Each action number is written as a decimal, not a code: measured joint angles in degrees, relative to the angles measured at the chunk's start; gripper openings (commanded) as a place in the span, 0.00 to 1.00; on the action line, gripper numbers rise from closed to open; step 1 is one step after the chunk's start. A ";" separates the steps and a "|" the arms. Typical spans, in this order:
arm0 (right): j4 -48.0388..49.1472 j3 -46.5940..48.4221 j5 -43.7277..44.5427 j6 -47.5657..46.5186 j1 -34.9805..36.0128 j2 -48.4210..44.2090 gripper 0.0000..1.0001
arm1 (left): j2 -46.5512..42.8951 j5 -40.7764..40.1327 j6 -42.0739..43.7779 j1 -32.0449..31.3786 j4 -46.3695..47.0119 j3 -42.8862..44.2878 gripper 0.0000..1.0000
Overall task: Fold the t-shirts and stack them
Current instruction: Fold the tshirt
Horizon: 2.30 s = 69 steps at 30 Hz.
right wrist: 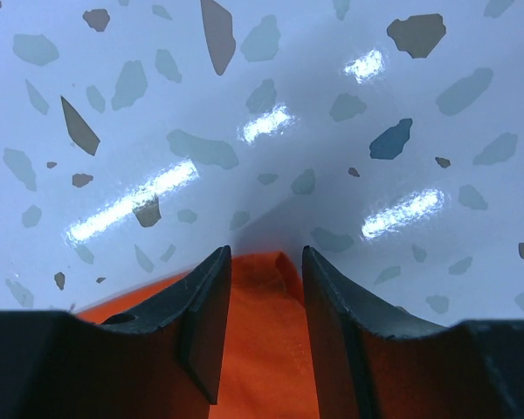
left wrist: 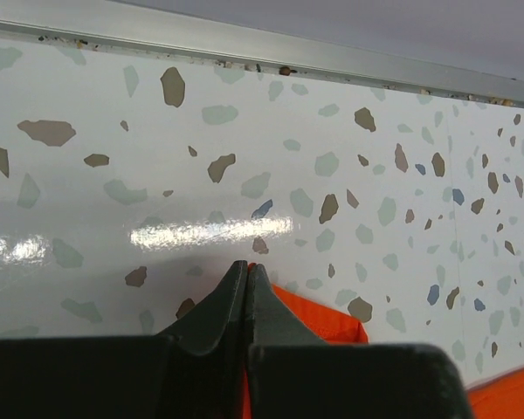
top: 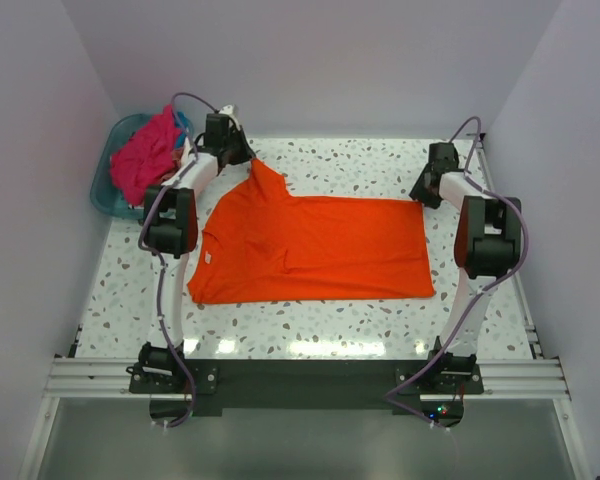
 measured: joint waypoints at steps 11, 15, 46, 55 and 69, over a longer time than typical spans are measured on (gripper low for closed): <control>-0.22 0.22 -0.35 -0.33 0.04 0.31 0.04 | -1.70 -0.24 -0.44 0.02 0.26 0.31 0.00; -0.63 0.87 -0.44 -0.28 0.04 0.59 0.00 | -3.13 -0.81 -0.46 0.09 -0.52 0.61 0.00; 3.45 -13.00 -3.63 0.48 -0.48 -17.81 0.00 | -44.02 -12.81 -8.96 -2.34 -0.22 -39.63 0.00; 2.82 -24.04 -3.63 1.31 -0.50 -29.31 0.00 | -65.48 -17.42 -15.17 -5.29 -0.39 -62.12 0.00; 2.64 -40.70 -6.10 3.87 -0.50 -44.11 0.35 | -87.95 -18.08 -20.26 -6.05 -2.67 -81.66 0.27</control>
